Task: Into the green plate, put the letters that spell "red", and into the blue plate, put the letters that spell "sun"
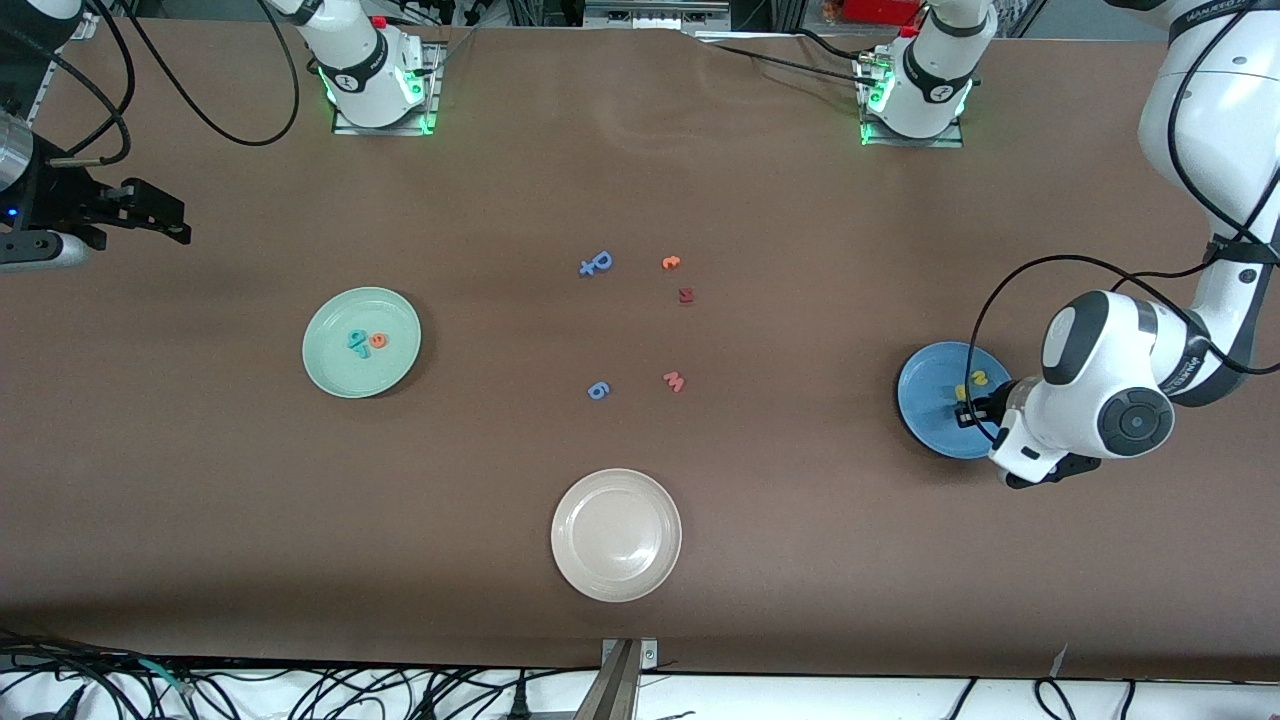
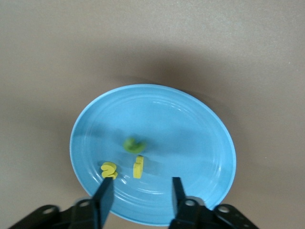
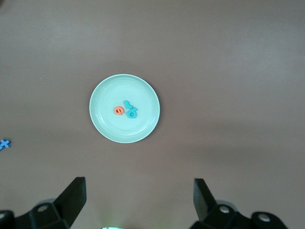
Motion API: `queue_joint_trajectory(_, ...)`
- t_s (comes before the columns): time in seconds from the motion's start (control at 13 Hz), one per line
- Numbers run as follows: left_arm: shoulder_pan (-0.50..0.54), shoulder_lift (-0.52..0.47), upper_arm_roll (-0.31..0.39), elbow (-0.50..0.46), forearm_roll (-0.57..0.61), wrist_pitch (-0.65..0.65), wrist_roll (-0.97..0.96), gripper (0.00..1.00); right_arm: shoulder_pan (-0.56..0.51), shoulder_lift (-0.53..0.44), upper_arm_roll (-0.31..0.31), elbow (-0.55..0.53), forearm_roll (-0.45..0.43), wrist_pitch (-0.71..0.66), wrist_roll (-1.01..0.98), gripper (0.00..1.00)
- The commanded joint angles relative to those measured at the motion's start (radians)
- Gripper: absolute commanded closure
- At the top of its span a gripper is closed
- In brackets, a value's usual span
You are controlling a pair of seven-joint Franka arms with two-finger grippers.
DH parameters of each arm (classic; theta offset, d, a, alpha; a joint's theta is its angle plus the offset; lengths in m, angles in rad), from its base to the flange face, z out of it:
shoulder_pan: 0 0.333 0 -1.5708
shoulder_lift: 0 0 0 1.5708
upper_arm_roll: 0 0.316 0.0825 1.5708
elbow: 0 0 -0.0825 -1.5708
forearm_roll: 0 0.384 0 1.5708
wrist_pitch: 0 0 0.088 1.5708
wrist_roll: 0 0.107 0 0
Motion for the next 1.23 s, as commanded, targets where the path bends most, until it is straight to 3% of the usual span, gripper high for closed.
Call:
queue_joint_trajectory(0.0, 0.015, -0.021, -0.005, -0.001, -0.003, -0.011, 0.052, 0.00, 0.004, 0.007, -0.002, 0.023, -0.002, -0.011, 0.008, 0.00)
queue_joint_trajectory(0.31, 0.023, -0.060, -0.004, 0.019, -0.002, -0.011, 0.062, 0.00, 0.005, 0.006, -0.002, 0.023, -0.002, -0.012, 0.008, 0.00)
queue_joint_trajectory(0.77, 0.119, -0.115, -0.005, 0.044, -0.003, -0.048, 0.415, 0.00, 0.005, 0.006, 0.000, 0.023, -0.002, 0.000, 0.006, 0.00)
queue_joint_trajectory(1.0, 0.150, -0.191, -0.008, 0.045, -0.005, -0.154, 0.516, 0.00, 0.005, 0.000, 0.004, 0.039, 0.000, 0.002, 0.008, 0.00)
queue_joint_trajectory(1.15, 0.132, -0.298, 0.027, 0.019, -0.079, -0.194, 0.518, 0.00, 0.009, 0.007, 0.003, 0.050, 0.000, 0.002, 0.008, 0.00)
